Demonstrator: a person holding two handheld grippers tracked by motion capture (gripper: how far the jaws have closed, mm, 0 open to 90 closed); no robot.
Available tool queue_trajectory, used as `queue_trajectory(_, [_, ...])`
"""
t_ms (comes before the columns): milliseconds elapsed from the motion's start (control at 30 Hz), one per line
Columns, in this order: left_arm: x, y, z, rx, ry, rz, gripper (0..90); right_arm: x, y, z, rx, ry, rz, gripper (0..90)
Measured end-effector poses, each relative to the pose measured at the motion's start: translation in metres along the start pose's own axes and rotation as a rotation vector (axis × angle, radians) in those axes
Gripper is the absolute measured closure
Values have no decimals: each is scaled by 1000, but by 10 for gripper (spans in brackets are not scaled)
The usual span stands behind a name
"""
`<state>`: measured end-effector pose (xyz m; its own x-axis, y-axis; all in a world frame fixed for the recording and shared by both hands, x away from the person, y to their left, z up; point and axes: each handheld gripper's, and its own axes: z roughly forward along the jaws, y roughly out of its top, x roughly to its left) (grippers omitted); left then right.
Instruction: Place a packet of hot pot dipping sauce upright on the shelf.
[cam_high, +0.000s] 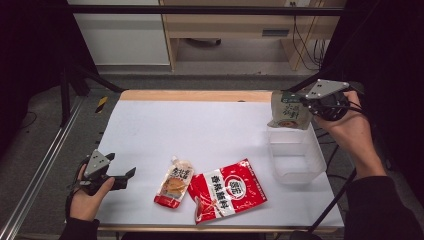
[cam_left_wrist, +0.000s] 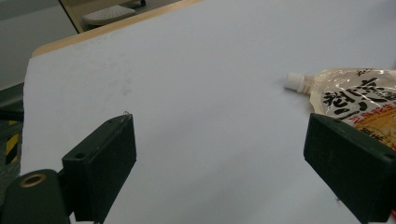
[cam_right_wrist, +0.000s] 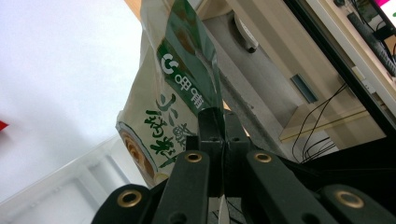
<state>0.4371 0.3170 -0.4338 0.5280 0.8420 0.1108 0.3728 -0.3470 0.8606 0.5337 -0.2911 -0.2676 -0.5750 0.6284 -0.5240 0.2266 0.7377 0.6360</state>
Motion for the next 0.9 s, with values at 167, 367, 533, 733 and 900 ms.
queue_trajectory(167, [0,-1,1,3,-2,-2,95,-9,-9,12,-6,9,19,899])
queue_trajectory(367, [1,-1,1,8,0,-4,95,-16,-16,21,-12,27,23,898])
queue_trajectory(533, [0,-1,1,11,-3,-2,95,-19,-21,31,-8,35,20,898])
queue_trajectory(733, [-1,-2,2,16,-3,-1,94,-19,-25,42,-6,50,20,898])
queue_trajectory(900, [-1,-2,2,18,-4,1,94,-16,-30,51,-11,62,25,898])
